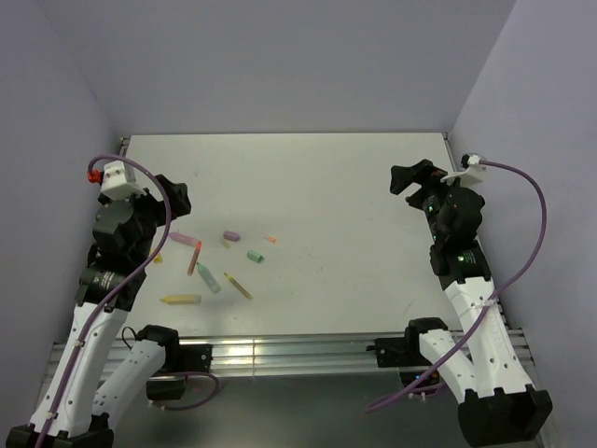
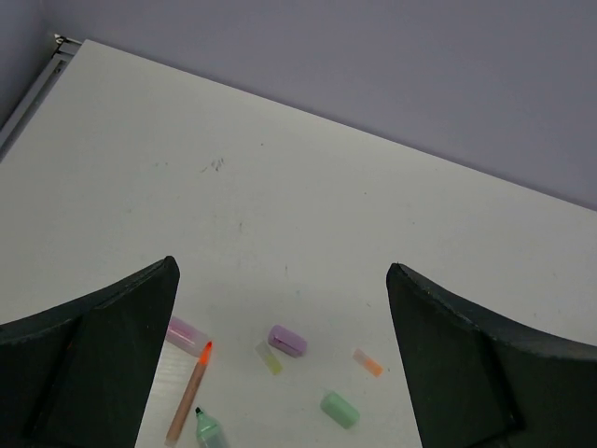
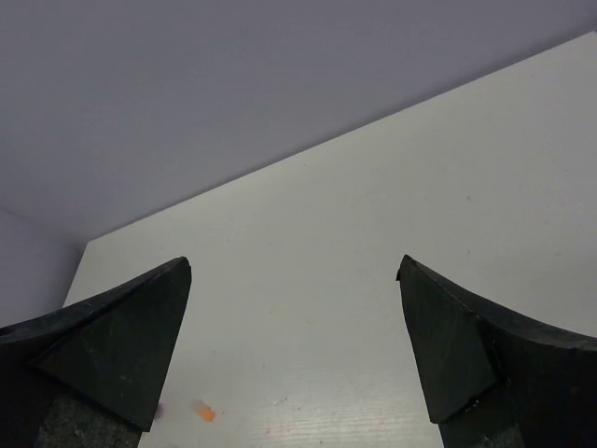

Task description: Insert the pens into the pen caps

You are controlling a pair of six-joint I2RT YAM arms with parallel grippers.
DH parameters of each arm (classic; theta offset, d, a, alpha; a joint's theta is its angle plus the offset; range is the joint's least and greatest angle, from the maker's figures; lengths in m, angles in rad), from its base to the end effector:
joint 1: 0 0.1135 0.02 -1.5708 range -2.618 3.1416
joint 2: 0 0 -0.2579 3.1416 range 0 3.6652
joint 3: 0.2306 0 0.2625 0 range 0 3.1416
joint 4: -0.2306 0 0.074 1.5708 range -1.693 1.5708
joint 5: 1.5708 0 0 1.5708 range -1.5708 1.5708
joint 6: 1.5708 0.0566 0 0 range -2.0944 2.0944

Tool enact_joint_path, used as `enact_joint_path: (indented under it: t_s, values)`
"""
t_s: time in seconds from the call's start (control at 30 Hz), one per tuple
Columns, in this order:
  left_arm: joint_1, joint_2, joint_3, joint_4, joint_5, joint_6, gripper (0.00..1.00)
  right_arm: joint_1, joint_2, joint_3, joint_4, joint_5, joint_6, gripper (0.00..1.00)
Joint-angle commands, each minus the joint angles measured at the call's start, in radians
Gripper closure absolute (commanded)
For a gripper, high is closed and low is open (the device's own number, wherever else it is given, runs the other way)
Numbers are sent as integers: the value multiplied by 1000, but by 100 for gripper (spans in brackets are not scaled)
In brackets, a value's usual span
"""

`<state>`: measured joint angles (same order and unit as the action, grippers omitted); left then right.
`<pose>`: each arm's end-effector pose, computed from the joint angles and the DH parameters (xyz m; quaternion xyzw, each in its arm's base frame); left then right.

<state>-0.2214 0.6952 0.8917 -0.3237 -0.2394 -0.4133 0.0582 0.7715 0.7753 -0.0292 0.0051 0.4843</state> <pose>0.1872 -0.0284 0.3711 -0.1499 0.7343 -0.1195 0.6512 0.2206 0.0126 0.3510 0.1531 0.6995 0.1853 0.6730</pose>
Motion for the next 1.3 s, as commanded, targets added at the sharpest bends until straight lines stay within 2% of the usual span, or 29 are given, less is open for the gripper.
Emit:
enact_joint_path:
  t_s: [0.0, 0.2, 0.6, 1.07, 1.13, 1.27]
  values:
    - [4, -22, 7, 0, -43, -4, 1, -3, 20, 68, -18, 35, 30, 0]
    - [4, -56, -30, 31, -83, -27, 0, -3, 11, 41, 18, -54, -1, 0]
    - [4, 107, 4, -110, -182, -209, 2, -3, 18, 51, -7, -69, 0, 4]
    - [5, 285, 23, -232, -322, -501, 22, -3, 196, 159, -104, -280, -38, 11]
    - [20, 319, 21, -227, -334, -534, 28, -3, 207, 159, -101, -312, -35, 11]
    - [103, 407, 29, -207, -267, -559, 36, -3, 222, 160, -103, -343, -35, 11]
